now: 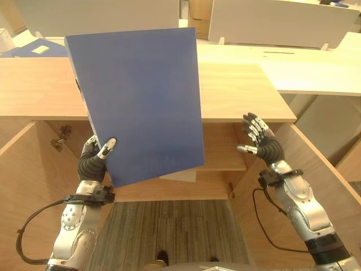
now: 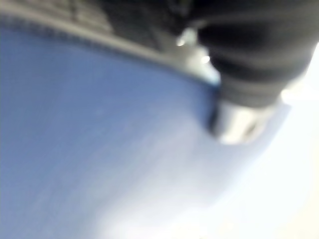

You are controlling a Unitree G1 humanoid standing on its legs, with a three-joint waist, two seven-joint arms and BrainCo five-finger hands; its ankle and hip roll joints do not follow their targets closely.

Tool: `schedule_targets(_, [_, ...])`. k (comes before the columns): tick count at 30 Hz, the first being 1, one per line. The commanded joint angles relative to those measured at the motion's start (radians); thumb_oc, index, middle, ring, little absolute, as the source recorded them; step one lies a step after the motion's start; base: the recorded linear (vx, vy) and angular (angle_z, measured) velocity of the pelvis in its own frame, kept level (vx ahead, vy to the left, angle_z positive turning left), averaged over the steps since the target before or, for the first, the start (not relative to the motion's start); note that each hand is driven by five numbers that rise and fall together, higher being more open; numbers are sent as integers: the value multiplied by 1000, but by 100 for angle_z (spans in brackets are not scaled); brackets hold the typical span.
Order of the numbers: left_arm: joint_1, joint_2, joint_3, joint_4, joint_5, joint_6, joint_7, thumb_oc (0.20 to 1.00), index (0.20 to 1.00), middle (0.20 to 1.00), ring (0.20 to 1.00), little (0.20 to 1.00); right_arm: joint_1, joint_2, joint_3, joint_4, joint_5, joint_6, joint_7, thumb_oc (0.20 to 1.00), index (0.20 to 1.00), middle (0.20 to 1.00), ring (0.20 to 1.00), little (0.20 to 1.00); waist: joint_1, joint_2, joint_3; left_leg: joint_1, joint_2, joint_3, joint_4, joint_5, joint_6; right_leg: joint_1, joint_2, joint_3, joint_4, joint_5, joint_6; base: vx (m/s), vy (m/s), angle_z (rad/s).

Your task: Put the empty folder in the office cabinet

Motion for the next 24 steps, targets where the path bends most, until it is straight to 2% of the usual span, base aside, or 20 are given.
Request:
schedule_targets(1, [-141, 46, 3, -12, -3, -91, -63, 200, 200, 200, 200, 200, -80, -44, -14, 9, 68, -89, -51, 1000, 1000, 1000, 1000, 1000, 4, 24, -10, 56, -13, -26, 1, -150, 28, 39, -17, -17, 2, -63, 40, 14, -7, 15])
schedule_targets(5, [-185, 56, -31, 17, 13, -94, -81, 200, 200, 200, 200, 200, -182, -54, 2, 31, 127, -49, -62, 1000, 1000, 1000, 1000, 1000, 18, 20, -14, 57, -12, -29, 1, -150, 27, 41, -16, -21, 2, -63, 38, 21, -13, 12])
schedule_targets(6, [-211, 59, -53, 38, 16, -94, -83, 200, 200, 200, 200, 200, -241, -43, 20, 49, 163, -3, -51, 1000, 1000, 1000, 1000, 1000, 24, 17, -17, 58, -11, -29, 1, -150, 26, 43, -16, -25, 2, -63, 36, 0, 0, 0])
schedule_targets(8, [-218, 60, -61, 51, 21, -95, -83, 200, 200, 200, 200, 200, -262, -39, 29, 54, 181, 21, -46, 1000, 1000, 1000, 1000, 1000, 26, 17, -17, 59, -10, -28, 1, -150, 25, 43, -16, -27, 2, -64, 35, 10, -7, 2])
schedule_targets(9, [-231, 59, -75, 73, 17, -94, -94, 200, 200, 200, 200, 200, -296, -34, 46, 68, 193, 56, -45, 1000, 1000, 1000, 1000, 1000, 30, 14, -20, 59, -10, -30, 1, -149, 25, 45, -15, -29, 2, -64, 33, 14, -10, 3])
schedule_targets(19, [-258, 53, -111, 88, 29, -89, -94, 200, 200, 200, 200, 200, -352, -8, 100, 82, 230, 112, -54, 1000, 1000, 1000, 1000, 1000, 33, 13, -24, 60, -7, -26, 1, -146, 23, 45, -15, -32, 2, -63, 31, 3, -4, 1])
schedule_targets(21, [-285, 43, -147, 86, 53, -81, -71, 200, 200, 200, 200, 200, -396, 36, 149, 103, 261, 146, -92, 1000, 1000, 1000, 1000, 1000, 36, 15, -25, 61, -6, -25, 1, -145, 22, 45, -14, -30, 2, -63, 28, 0, 0, 0])
schedule_targets(24, [-288, 43, -153, 87, 65, -80, -63, 200, 200, 200, 200, 200, -396, 44, 158, 104, 263, 148, -91, 1000, 1000, 1000, 1000, 1000, 36, 16, -26, 61, -6, -23, 1, -145, 22, 45, -14, -31, 2, -63, 28, 0, 0, 0])
